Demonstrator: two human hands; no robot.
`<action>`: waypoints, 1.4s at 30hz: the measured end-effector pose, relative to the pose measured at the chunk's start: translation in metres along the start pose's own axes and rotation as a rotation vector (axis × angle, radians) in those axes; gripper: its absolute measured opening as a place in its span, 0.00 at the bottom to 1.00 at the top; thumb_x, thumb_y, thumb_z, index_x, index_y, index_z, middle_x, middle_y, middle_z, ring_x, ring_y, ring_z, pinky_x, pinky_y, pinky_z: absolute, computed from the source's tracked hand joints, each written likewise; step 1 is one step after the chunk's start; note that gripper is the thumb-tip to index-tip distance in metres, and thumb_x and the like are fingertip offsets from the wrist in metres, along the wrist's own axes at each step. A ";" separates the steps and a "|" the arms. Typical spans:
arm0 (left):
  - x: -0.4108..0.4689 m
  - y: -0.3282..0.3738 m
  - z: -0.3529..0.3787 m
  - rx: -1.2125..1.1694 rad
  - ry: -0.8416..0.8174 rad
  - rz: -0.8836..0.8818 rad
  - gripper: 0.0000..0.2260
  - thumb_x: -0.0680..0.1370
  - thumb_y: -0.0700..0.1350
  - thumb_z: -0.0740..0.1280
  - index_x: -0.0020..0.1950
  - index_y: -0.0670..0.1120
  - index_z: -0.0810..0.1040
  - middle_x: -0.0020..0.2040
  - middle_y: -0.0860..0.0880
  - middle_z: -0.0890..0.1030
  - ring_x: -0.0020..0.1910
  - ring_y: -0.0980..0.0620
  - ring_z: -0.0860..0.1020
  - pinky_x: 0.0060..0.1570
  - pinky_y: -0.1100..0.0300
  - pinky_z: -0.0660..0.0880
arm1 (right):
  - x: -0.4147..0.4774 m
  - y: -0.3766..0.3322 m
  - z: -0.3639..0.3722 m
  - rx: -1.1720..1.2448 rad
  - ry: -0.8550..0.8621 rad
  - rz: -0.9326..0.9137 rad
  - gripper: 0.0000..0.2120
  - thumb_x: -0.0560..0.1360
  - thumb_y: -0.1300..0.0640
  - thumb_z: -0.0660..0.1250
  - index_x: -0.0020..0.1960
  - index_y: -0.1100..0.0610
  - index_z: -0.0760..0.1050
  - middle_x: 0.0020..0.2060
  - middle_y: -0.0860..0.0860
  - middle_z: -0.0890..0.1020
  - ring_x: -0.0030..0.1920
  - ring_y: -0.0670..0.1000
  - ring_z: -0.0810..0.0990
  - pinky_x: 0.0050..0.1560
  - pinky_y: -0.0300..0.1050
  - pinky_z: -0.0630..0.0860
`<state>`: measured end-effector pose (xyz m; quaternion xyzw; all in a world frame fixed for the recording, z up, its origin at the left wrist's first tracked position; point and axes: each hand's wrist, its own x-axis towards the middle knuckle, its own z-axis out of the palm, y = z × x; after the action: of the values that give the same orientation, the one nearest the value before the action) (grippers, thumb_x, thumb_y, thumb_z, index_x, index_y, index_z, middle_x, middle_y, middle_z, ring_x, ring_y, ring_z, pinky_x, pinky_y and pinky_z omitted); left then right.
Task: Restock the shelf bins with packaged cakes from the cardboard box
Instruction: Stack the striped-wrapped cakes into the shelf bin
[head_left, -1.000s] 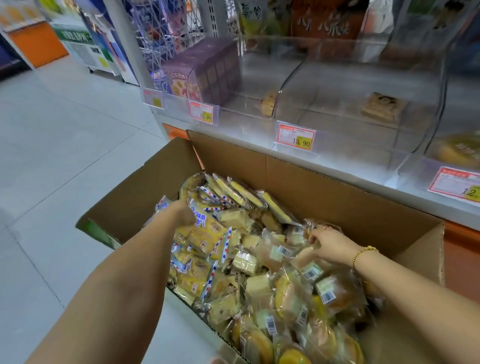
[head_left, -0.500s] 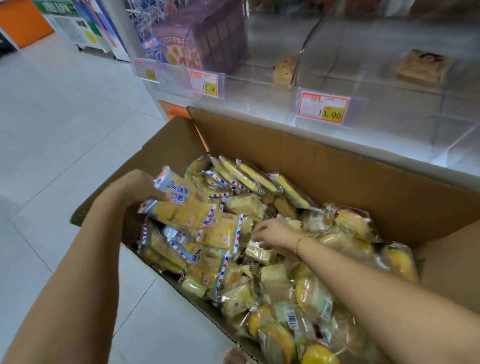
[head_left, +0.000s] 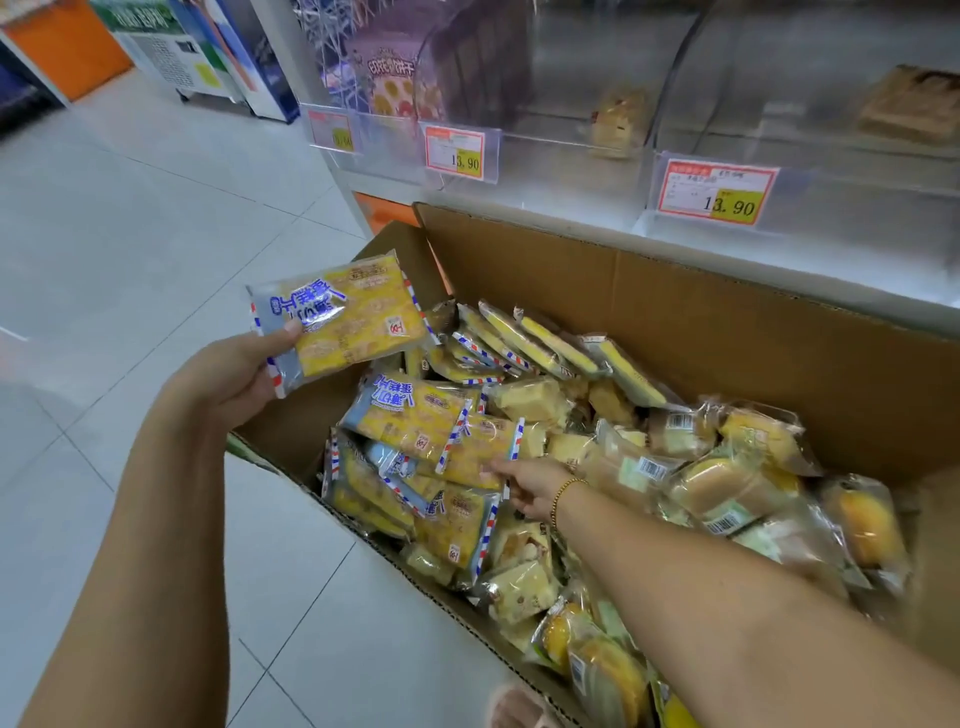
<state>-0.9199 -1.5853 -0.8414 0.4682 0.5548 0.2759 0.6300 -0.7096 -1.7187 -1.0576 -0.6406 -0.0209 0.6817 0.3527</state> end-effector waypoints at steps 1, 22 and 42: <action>-0.004 -0.001 0.000 -0.036 -0.001 -0.008 0.11 0.81 0.41 0.58 0.61 0.42 0.75 0.51 0.51 0.84 0.42 0.56 0.84 0.40 0.64 0.80 | -0.003 -0.001 0.002 -0.011 -0.015 -0.016 0.12 0.71 0.58 0.74 0.49 0.63 0.77 0.39 0.52 0.77 0.38 0.47 0.73 0.36 0.39 0.73; -0.180 -0.007 0.238 -0.358 -0.386 -0.256 0.15 0.76 0.46 0.64 0.34 0.43 0.86 0.37 0.46 0.85 0.33 0.51 0.83 0.34 0.57 0.80 | -0.326 -0.064 -0.241 0.131 -0.172 -0.646 0.12 0.74 0.63 0.64 0.56 0.65 0.77 0.47 0.57 0.84 0.41 0.49 0.84 0.35 0.42 0.81; -0.315 0.003 0.515 -0.571 -0.621 0.032 0.10 0.80 0.41 0.62 0.59 0.42 0.78 0.51 0.45 0.84 0.50 0.51 0.83 0.54 0.55 0.77 | -0.459 0.014 -0.365 0.842 0.311 -1.344 0.29 0.67 0.54 0.74 0.65 0.50 0.68 0.63 0.54 0.75 0.62 0.53 0.78 0.56 0.47 0.79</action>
<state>-0.4995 -2.0037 -0.7281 0.3443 0.2323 0.2741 0.8674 -0.4241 -2.1165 -0.7350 -0.3922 -0.0936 0.1777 0.8977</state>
